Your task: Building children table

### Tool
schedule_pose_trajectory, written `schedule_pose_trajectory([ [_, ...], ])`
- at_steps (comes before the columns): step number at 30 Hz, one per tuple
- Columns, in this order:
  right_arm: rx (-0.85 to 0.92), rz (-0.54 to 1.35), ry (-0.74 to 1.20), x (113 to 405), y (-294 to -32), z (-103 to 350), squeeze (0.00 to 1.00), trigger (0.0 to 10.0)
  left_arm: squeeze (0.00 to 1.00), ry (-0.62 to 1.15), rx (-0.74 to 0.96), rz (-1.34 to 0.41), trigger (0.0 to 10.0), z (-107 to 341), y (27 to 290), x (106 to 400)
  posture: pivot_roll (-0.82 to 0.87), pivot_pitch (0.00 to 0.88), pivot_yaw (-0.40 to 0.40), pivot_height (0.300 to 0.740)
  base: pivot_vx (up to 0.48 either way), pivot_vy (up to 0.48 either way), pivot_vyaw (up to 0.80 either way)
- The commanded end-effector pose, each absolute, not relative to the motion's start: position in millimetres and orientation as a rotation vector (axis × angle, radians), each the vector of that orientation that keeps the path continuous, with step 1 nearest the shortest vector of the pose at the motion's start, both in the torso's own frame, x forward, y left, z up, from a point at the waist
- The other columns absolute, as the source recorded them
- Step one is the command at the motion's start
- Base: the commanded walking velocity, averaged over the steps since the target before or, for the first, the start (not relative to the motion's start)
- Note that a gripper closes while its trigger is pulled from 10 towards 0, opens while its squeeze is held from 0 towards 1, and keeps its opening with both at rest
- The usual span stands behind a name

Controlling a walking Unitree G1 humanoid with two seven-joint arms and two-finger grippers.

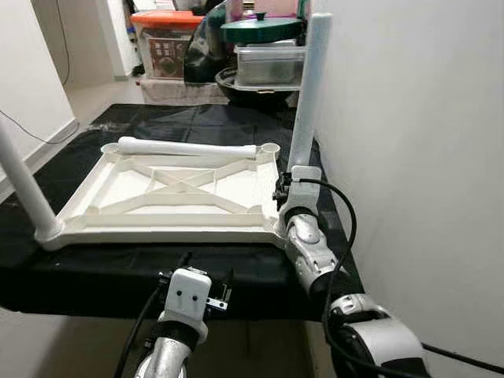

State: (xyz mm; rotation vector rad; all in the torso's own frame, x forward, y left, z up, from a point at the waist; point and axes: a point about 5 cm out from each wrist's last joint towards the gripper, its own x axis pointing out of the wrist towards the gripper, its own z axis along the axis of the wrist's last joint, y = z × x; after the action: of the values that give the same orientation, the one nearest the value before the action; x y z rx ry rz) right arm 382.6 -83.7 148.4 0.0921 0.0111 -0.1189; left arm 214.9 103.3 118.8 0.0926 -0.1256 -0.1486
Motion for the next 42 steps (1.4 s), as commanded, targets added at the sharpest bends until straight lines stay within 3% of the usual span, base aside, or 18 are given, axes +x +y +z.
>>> schedule_pose_trajectory([
  [1, 0.180, -0.204, 0.148, 374.2, -85.9, 123.1, 0.00, 0.0, 0.00, -0.106, 0.098, -0.148, 10.0, 115.8, 103.6, 215.2, 0.09, 0.000, -0.028, 0.740, 0.000, 0.000, 0.00],
  [2, 0.190, -0.187, 0.160, 373.2, -80.5, 121.8, 0.00, 3.0, 0.00, -0.107, 0.098, -0.147, 10.0, 115.9, 103.6, 215.2, 0.09, 0.000, -0.028, 0.740, 0.000, 0.000, 0.00],
  [3, 0.196, -0.174, 0.165, 372.9, -77.2, 121.6, 0.00, 3.0, 0.00, -0.107, 0.097, -0.147, 10.0, 116.0, 103.7, 215.3, 0.09, 0.000, -0.028, 0.740, 0.000, 0.000, 0.00],
  [4, 0.199, -0.136, 0.140, 373.7, -73.0, 125.3, 1.00, 10.0, 0.00, -0.107, 0.097, -0.147, 10.0, 116.0, 103.7, 215.2, 0.09, 0.000, -0.028, 0.740, 0.000, 0.000, 0.00],
  [8, 0.199, -0.089, 0.070, 376.3, -70.6, 136.4, 1.00, 10.0, 0.00, -0.106, 0.096, -0.148, 10.0, 116.3, 103.9, 215.5, 0.09, 0.000, -0.023, 0.740, 0.000, 0.000, 0.00],
  [9, 0.212, -0.067, 0.048, 377.6, -72.1, 140.3, 0.00, 10.0, 0.00, -0.105, 0.097, -0.148, 10.0, 116.3, 103.9, 215.6, 0.09, 0.000, -0.023, 0.740, 0.000, 0.000, 0.00],
  [14, 0.236, 0.056, -0.031, 381.2, -73.6, 153.1, 0.00, 10.0, 0.00, -0.106, 0.095, -0.149, 10.0, 116.3, 103.9, 215.6, 0.09, 0.000, -0.023, 0.740, 0.000, 0.000, 0.00],
  [16, 0.262, 0.364, -0.056, 381.8, -65.4, 160.9, 0.00, 10.0, 0.00, -0.126, 0.094, -0.151, 10.0, 118.6, 103.7, 215.4, 0.09, 0.000, -0.024, 0.740, 0.000, 0.000, 0.00],
  [19, 0.279, 0.476, -0.051, 380.6, -62.6, 161.8, 0.00, 10.0, 0.00, -0.137, 0.093, -0.153, 10.0, 119.9, 103.4, 215.1, 0.09, 0.000, -0.024, 0.740, 0.000, 0.000, 0.00],
  [25, 0.134, 0.933, 0.074, 369.1, -56.5, 148.6, 0.00, 10.0, 0.00, -0.204, 0.110, -0.188, 10.0, 128.1, 99.3, 212.9, 0.08, 0.000, -0.023, 0.740, 0.000, 0.000, 0.00],
  [32, 0.053, 1.133, 0.123, 361.2, -38.2, 146.9, 0.00, 10.0, 0.00, -0.232, 0.112, -0.228, 10.0, 130.6, 95.4, 210.0, 0.09, 0.000, -0.023, 0.740, 0.000, 0.000, 0.00],
  [36, 0.064, 1.131, 0.126, 362.9, -32.6, 150.6, 0.00, 10.0, 0.00, -0.239, 0.106, -0.228, 10.0, 131.3, 95.5, 209.8, 0.10, 0.000, -0.026, 0.740, 0.000, 0.000, 0.00],
  [37, 0.055, 1.129, 0.125, 363.1, -31.5, 150.9, 0.00, 2.1, 0.00, -0.245, 0.106, -0.232, 10.0, 131.6, 95.3, 209.6, 0.10, 0.000, -0.026, 0.740, 0.000, 0.000, 0.00],
  [38, 0.055, 1.129, 0.125, 363.1, -31.5, 150.9, 0.00, 2.1, 0.00, -0.245, 0.106, -0.232, 10.0, 131.6, 95.3, 209.6, 0.10, 0.000, -0.026, 0.740, 0.000, 0.000, 0.00],
  [39, 0.052, 1.138, 0.128, 362.5, -30.6, 150.3, 0.00, 0.0, 0.00, -0.248, 0.105, -0.235, 10.0, 131.8, 94.9, 209.4, 0.10, 0.000, -0.026, 0.740, 0.000, 0.000, 0.00],
  [42, 0.038, 1.080, 0.128, 364.1, -33.0, 147.1, 0.00, 0.0, 0.00, -0.248, 0.106, -0.237, 10.0, 131.2, 94.5, 209.1, 0.10, 0.000, -0.030, 0.740, 0.000, 0.000, 0.00],
])
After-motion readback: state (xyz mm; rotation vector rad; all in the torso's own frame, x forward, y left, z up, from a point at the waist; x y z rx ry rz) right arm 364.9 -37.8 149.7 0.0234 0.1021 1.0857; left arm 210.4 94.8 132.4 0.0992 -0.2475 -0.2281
